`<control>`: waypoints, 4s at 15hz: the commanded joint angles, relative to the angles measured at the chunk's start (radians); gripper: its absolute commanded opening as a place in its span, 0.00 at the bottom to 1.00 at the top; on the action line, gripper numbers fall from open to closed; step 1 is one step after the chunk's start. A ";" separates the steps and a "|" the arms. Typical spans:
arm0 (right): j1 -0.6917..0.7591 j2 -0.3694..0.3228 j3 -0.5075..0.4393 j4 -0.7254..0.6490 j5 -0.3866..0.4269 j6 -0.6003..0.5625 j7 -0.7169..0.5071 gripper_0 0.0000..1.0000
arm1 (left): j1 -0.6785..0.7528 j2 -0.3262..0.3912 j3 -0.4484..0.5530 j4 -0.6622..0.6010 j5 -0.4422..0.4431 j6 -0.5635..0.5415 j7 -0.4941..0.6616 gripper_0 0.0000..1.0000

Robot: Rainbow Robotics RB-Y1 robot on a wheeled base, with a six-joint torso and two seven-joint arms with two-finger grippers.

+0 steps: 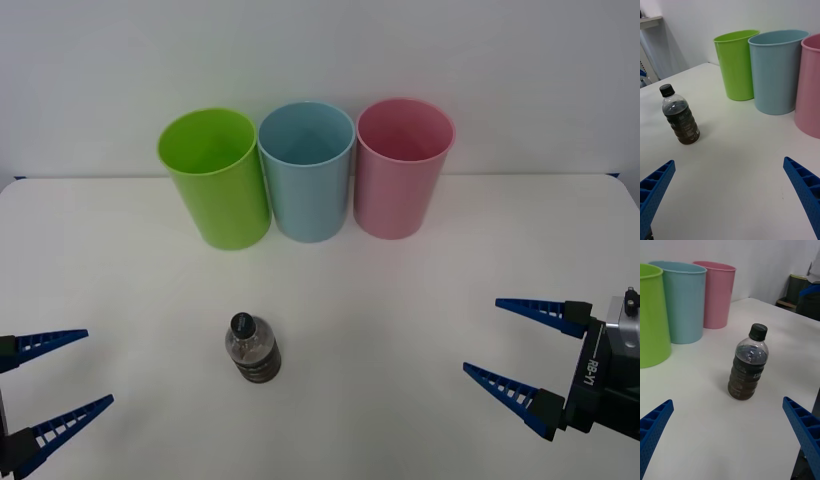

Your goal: Put cans in the blue bin and PET bottles in the pink bin and trash in the green bin.

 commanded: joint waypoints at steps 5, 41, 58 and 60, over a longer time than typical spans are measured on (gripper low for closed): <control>0.000 0.000 0.000 0.000 0.000 0.000 0.000 1.00 | -0.156 0.000 -0.210 0.175 0.049 0.032 -0.165 1.00; 0.000 0.000 0.000 0.000 0.000 0.000 0.000 1.00 | -0.419 -0.137 -0.639 0.233 -0.020 0.405 -0.230 0.97; 0.000 0.000 0.000 0.000 0.000 0.000 0.000 1.00 | -0.428 -0.123 -0.647 0.150 -0.013 0.480 -0.193 0.06; 0.000 0.000 0.000 0.000 0.000 0.000 0.000 1.00 | -0.431 -0.078 -0.664 0.058 -0.016 0.568 -0.108 0.05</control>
